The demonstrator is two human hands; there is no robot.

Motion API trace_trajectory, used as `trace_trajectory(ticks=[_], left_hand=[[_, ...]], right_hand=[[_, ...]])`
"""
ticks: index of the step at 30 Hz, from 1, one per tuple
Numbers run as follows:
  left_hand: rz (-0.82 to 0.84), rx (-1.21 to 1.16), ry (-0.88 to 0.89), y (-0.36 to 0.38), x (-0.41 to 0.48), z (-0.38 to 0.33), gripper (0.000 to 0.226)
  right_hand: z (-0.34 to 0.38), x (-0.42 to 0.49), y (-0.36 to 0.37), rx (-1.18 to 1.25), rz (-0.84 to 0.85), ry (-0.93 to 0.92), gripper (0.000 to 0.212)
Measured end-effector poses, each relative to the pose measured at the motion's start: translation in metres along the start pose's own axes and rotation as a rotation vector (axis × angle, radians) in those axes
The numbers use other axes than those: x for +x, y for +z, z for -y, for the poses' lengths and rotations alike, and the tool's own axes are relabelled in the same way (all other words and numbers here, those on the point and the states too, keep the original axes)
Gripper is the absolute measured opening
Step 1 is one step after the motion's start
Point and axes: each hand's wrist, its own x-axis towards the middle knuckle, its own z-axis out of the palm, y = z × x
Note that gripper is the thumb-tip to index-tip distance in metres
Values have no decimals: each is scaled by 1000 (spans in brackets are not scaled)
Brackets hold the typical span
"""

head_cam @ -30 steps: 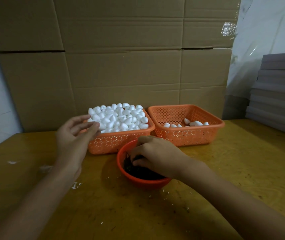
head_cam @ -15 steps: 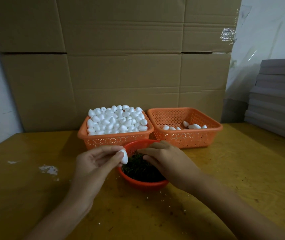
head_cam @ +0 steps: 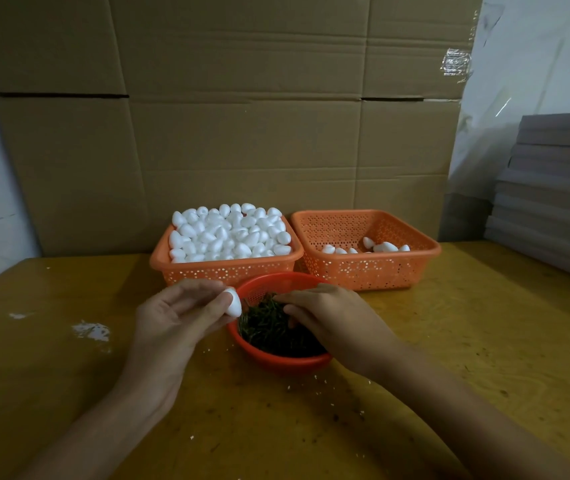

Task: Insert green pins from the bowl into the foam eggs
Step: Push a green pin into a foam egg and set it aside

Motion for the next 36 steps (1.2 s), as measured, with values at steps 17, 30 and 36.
trace_trajectory(ticks=[17, 30, 36], left_hand=[[93, 107, 36, -4, 1, 1, 36], [158, 30, -9, -5, 2, 3, 42], [183, 32, -21, -5, 1, 0, 36]], right_hand=[[-7, -1, 2, 86, -111, 43, 13], [-14, 1, -4, 441, -196, 99, 13], [-16, 2, -9, 705, -117, 174, 13]])
